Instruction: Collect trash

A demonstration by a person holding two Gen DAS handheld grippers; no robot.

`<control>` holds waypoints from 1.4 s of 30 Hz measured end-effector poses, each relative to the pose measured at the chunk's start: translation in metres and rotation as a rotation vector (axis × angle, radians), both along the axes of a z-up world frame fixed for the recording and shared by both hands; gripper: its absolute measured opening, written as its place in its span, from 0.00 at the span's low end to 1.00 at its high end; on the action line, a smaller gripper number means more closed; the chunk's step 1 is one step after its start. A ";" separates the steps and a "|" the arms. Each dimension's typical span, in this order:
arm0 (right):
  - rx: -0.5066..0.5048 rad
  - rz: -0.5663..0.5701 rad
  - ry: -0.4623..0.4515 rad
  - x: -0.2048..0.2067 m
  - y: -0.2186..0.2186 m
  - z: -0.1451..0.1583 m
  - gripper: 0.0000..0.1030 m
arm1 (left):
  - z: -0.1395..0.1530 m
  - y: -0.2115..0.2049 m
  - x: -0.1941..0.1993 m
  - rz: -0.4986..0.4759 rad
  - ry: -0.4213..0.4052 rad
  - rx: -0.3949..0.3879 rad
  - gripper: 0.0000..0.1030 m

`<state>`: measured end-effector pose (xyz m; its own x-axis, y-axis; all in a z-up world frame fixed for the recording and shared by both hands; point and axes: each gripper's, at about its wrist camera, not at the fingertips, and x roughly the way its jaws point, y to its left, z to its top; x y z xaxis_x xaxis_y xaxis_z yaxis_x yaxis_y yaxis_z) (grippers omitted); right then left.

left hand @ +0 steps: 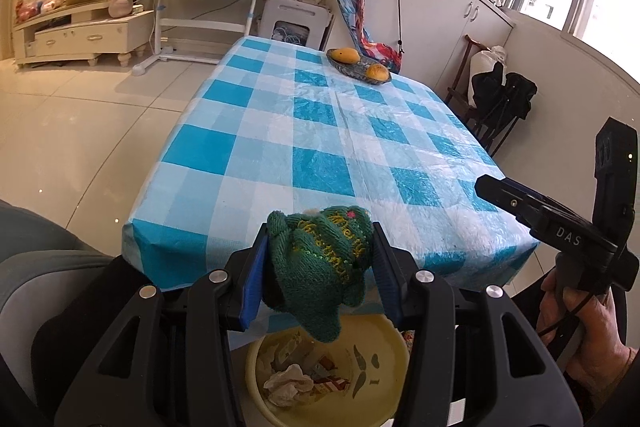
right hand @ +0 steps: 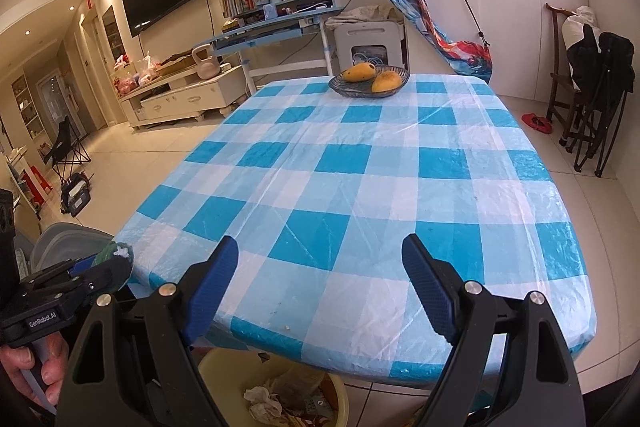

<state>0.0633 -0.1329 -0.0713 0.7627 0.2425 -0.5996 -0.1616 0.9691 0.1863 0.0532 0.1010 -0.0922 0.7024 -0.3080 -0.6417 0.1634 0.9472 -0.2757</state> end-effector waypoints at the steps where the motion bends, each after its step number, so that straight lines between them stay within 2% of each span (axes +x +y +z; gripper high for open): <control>1: -0.002 0.001 -0.001 -0.001 0.001 0.000 0.78 | 0.000 0.000 -0.001 -0.001 -0.001 0.000 0.45; 11: 0.007 -0.003 -0.011 -0.004 -0.001 0.002 0.78 | 0.003 -0.004 -0.015 -0.015 0.002 0.019 0.45; 18: 0.017 0.002 -0.025 -0.007 -0.002 0.006 0.78 | 0.000 -0.012 -0.026 -0.043 0.025 0.066 0.46; 23: 0.027 0.003 -0.031 -0.007 -0.003 0.007 0.78 | -0.001 -0.015 -0.034 -0.071 0.056 0.098 0.55; 27: 0.032 0.005 -0.038 -0.008 -0.003 0.009 0.78 | 0.002 -0.014 -0.039 -0.062 0.036 0.111 0.66; 31: 0.032 0.004 -0.045 -0.011 -0.003 0.011 0.78 | 0.012 -0.008 -0.043 -0.007 -0.027 0.114 0.77; 42: 0.001 0.007 -0.068 -0.013 0.001 0.014 0.79 | 0.037 0.012 -0.021 0.166 -0.148 0.151 0.91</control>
<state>0.0505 -0.1323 -0.0573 0.7999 0.2489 -0.5461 -0.1810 0.9676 0.1759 0.0322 0.1129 -0.0548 0.8248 -0.0894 -0.5583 0.0307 0.9931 -0.1136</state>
